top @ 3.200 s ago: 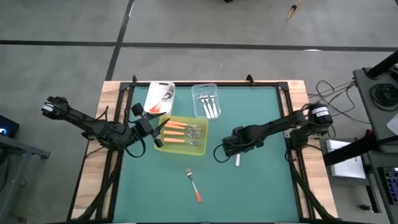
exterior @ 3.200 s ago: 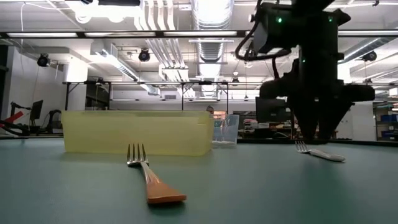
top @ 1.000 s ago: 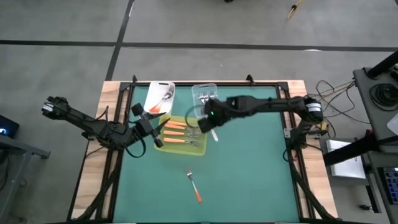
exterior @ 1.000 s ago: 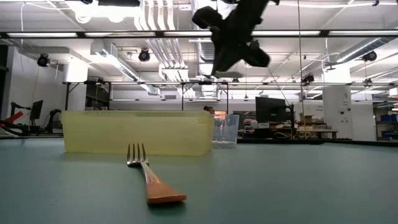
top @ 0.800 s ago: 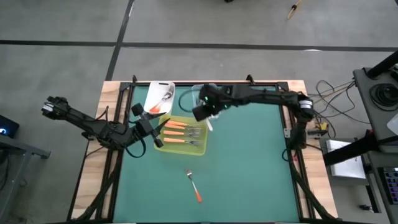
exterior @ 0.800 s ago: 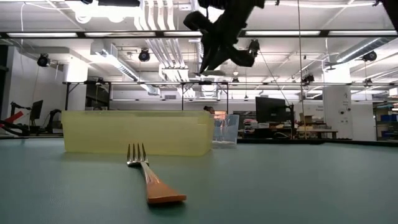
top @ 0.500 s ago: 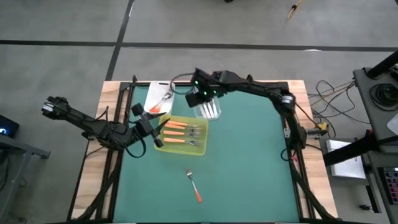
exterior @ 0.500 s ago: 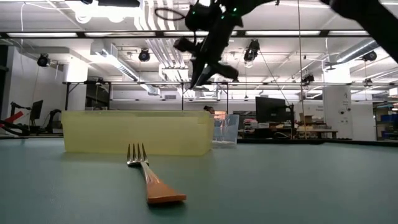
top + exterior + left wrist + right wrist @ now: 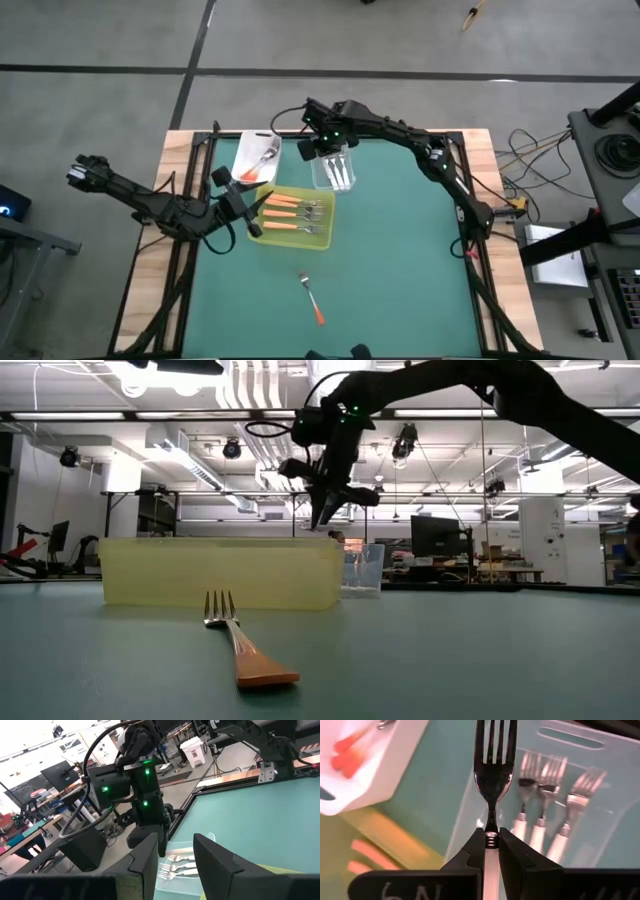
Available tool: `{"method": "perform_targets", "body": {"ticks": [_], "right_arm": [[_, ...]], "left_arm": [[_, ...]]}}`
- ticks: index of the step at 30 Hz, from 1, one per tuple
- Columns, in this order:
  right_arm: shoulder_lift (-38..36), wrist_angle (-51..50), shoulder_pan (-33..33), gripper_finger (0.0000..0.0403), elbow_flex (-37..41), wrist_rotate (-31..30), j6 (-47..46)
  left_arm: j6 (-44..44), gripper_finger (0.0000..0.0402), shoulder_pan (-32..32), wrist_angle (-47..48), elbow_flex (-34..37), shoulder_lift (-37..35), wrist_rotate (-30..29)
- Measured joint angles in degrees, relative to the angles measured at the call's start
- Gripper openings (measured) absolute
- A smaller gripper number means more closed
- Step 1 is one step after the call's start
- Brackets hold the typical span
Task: Sort silverware by color (type)
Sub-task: Put the white fork into the transparent bin
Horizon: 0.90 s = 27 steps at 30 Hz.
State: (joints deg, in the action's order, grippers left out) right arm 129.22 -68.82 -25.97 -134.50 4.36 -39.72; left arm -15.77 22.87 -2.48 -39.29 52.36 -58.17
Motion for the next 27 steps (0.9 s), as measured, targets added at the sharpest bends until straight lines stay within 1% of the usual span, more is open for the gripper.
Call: {"method": "perform_targets", "body": {"ticks": [2, 8, 20, 27], "right_arm": [[0.06, -1.15, -0.25, 0.002, -0.06, -1.1, -0.33], [0.01, -6.17, -0.7, 0.002, 0.0, -4.59, -3.04], [0.23, -7.27, -1.08, 0.002, 0.0, -4.77, -9.94], [0.34, -7.32, -1.08, 0.002, 2.31, -5.31, -12.33]], "left_arm": [[0.28, 0.0107, 0.02, 0.3, 0.0, 0.0, -0.44], [1.02, 0.0107, 0.04, 1.06, 0.0, 0.02, -5.68], [1.92, 0.0107, 0.0, 1.98, 0.0, 0.02, -5.9], [2.76, 0.0107, 0.0, 2.79, 0.0, 0.02, -5.95]]}}
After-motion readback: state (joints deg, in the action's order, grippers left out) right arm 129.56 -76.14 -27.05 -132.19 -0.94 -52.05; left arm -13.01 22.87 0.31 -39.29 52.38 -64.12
